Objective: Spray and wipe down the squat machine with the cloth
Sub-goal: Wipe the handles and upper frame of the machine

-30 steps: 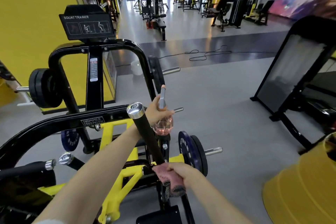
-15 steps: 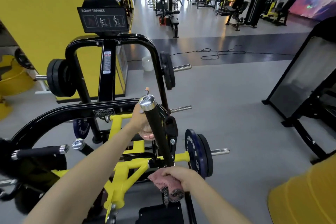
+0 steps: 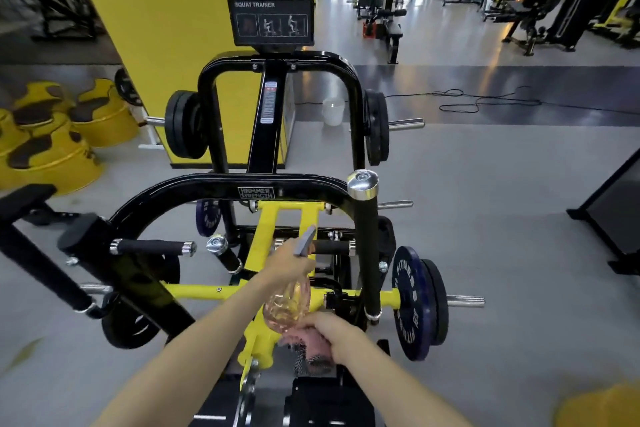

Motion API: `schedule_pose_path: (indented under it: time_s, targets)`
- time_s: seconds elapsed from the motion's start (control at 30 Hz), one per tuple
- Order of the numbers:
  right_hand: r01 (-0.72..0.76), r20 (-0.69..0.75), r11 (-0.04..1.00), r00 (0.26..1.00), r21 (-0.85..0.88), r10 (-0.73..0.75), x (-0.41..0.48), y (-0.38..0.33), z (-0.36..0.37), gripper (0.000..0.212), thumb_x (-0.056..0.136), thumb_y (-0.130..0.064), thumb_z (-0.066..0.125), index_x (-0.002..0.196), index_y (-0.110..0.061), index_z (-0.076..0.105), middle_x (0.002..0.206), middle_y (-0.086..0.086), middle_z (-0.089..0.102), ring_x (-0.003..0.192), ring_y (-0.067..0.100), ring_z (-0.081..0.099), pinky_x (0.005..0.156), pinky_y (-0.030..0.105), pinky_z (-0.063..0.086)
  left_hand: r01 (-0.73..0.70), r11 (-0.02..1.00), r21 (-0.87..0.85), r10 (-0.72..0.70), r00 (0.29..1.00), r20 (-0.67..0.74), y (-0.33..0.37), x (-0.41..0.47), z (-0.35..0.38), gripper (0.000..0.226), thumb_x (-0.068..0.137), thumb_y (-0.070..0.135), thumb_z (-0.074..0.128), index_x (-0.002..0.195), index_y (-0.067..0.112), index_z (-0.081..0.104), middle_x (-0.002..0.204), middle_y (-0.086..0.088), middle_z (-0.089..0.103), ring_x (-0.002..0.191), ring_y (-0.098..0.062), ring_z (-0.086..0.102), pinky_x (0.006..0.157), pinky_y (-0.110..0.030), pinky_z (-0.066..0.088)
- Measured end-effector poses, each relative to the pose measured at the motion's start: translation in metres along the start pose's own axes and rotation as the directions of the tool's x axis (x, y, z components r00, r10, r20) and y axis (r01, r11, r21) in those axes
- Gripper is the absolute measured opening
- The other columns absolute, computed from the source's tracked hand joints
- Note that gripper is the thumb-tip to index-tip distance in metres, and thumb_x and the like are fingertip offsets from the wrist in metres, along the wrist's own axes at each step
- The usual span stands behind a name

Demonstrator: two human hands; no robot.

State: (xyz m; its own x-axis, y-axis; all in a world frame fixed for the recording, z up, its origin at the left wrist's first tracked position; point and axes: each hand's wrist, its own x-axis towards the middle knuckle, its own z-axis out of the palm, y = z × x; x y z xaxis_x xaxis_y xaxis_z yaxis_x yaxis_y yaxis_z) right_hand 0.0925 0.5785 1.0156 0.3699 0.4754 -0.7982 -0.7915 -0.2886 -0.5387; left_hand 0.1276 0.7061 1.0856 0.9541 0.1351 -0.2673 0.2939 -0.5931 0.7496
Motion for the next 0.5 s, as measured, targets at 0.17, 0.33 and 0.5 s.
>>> schedule_pose_path:
  time_s: [0.17,0.33,0.5]
  targets:
    - [-0.021,-0.116,0.998,0.993,0.060,0.028,0.013,0.005,-0.009,0.009,0.087,-0.005,0.053,0.087,-0.004,0.062,0.093,0.017,0.069,0.063,0.020,0.060,0.051,0.020,0.045,-0.006,0.998,-0.056,0.016,0.984,0.178,0.002,0.013,0.015,0.047,0.076,0.004,0.054,0.099,0.044,0.047,0.070,0.002,0.042,0.056,-0.011,0.035,0.052,-0.024,0.032]
    - [-0.080,-0.190,0.996,0.978,0.043,0.087,0.027,0.007,-0.015,0.014,0.087,-0.005,0.053,0.074,-0.008,0.057,0.075,0.009,0.060,0.065,0.020,0.054,0.060,0.027,0.043,0.110,0.992,0.055,-0.119,0.965,0.234,-0.002,0.042,0.044,0.012,0.074,0.016,0.055,0.070,0.021,0.045,0.066,0.000,0.052,0.062,-0.020,0.049,0.059,-0.031,0.039]
    - [-0.113,-0.214,0.993,0.970,0.037,0.118,0.023,0.005,-0.023,0.015,0.087,-0.006,0.054,0.072,-0.006,0.058,0.068,0.006,0.062,0.059,0.016,0.055,0.054,0.023,0.045,0.162,0.985,0.057,-0.172,0.943,0.284,-0.004,0.059,0.059,0.013,0.074,0.010,0.048,0.066,0.019,0.043,0.063,-0.005,0.052,0.065,-0.027,0.055,0.061,-0.036,0.049]
